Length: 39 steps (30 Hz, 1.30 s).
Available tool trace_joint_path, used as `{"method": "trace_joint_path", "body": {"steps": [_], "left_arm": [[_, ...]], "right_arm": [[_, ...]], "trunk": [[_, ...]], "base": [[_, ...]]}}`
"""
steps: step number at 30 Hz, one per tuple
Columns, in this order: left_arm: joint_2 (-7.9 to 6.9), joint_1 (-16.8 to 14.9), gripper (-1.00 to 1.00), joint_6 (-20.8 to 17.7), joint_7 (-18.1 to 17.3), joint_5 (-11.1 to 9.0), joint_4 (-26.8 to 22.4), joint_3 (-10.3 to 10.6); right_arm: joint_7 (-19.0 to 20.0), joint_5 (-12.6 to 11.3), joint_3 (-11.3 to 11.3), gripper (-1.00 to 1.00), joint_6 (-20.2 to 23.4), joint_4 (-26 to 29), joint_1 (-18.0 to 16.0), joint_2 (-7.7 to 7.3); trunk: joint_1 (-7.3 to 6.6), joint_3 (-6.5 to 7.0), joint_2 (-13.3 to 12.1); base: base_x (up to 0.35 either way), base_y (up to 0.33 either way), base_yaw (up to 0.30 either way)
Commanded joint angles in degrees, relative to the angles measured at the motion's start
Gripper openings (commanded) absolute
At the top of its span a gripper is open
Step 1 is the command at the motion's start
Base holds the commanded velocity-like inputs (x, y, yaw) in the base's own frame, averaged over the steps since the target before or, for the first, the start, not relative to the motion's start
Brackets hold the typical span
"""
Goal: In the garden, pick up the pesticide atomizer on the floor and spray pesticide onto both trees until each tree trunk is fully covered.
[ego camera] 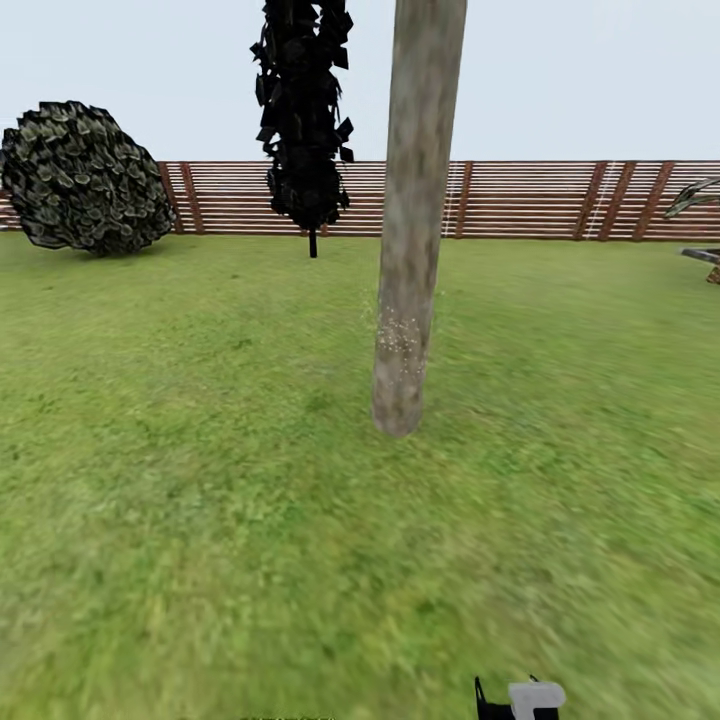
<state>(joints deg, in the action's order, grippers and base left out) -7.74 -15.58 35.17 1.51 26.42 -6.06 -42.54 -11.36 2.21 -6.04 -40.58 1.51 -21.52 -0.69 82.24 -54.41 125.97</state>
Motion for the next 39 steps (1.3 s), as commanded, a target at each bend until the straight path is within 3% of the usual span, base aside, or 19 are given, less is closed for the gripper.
{"method": "trace_joint_path", "body": {"steps": [1, 39], "left_arm": [[-0.02, -0.06, -1.00, 0.21, 0.16, 0.57, 0.08, -0.41], [-0.01, -0.06, -1.00, 0.16, 0.16, 0.62, 0.08, -0.37]], "right_arm": [[-0.60, 0.25, -0.46, 1.00, -0.02, -0.02, -0.02, -0.01], [-0.54, 0.25, -0.48, 1.00, -0.03, -0.02, 0.07, -0.01]], "trunk": [[-0.01, -0.05, 0.02], [-0.01, -0.37, 0.02]], "base": [[-0.005, 0.000, 0.282], [0.000, 0.000, 0.282]]}}
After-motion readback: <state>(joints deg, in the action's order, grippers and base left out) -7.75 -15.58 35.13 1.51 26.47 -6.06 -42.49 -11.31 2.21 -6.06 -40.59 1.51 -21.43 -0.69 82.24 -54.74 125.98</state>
